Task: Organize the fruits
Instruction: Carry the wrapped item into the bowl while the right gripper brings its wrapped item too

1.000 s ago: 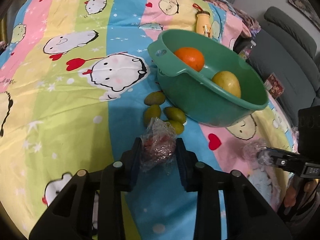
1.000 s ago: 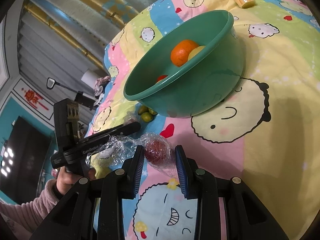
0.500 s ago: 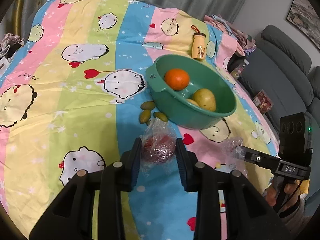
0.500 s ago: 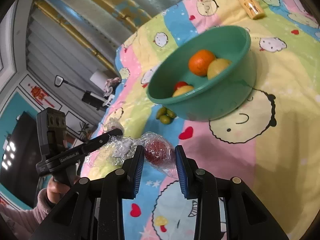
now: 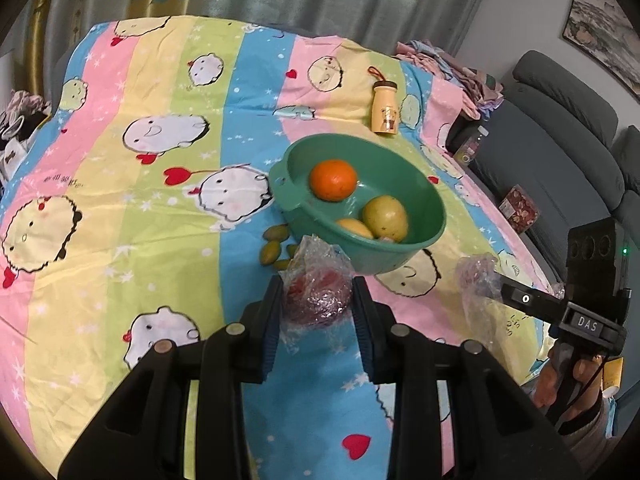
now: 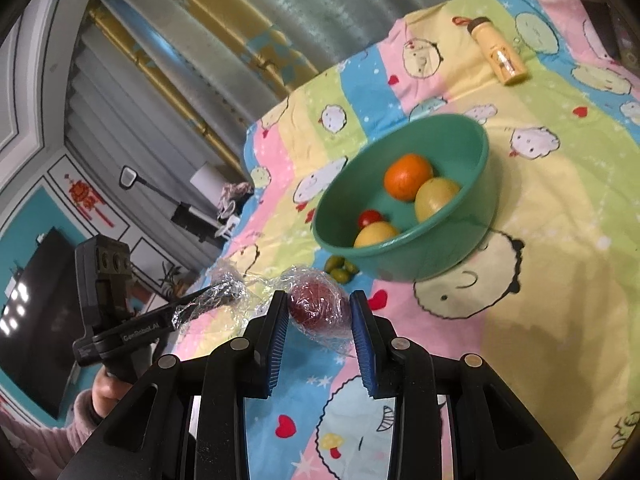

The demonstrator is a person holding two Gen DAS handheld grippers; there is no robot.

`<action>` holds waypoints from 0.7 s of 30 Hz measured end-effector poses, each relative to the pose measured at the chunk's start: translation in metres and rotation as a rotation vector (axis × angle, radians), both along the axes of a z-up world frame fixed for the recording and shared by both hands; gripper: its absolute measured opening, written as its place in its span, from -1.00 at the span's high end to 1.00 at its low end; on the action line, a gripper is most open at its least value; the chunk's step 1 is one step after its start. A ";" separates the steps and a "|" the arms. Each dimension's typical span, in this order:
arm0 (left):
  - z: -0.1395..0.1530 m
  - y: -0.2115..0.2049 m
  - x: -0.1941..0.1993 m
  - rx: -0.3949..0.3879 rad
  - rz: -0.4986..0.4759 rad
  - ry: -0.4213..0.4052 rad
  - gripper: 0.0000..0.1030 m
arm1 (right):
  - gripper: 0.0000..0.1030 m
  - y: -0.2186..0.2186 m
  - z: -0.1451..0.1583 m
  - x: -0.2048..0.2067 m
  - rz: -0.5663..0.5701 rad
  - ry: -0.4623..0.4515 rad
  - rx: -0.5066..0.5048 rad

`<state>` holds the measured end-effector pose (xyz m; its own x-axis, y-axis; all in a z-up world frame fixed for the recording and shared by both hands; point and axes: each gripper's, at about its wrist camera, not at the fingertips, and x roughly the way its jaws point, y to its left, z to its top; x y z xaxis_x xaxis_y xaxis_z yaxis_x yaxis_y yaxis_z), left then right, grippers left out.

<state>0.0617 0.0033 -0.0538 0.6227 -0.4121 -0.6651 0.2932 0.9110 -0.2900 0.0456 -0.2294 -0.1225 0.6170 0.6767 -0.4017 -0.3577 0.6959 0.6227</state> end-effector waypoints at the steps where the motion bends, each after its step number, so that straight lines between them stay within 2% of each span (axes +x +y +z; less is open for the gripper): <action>1: 0.002 -0.003 0.002 0.003 -0.006 -0.004 0.36 | 0.35 -0.002 0.001 0.000 -0.007 -0.002 0.002; 14: 0.018 -0.044 0.027 0.065 -0.098 -0.058 0.36 | 0.35 -0.034 0.011 0.011 -0.094 -0.048 0.009; 21: 0.022 -0.061 0.044 0.105 -0.137 -0.083 0.36 | 0.35 -0.039 0.021 0.025 -0.122 -0.093 -0.025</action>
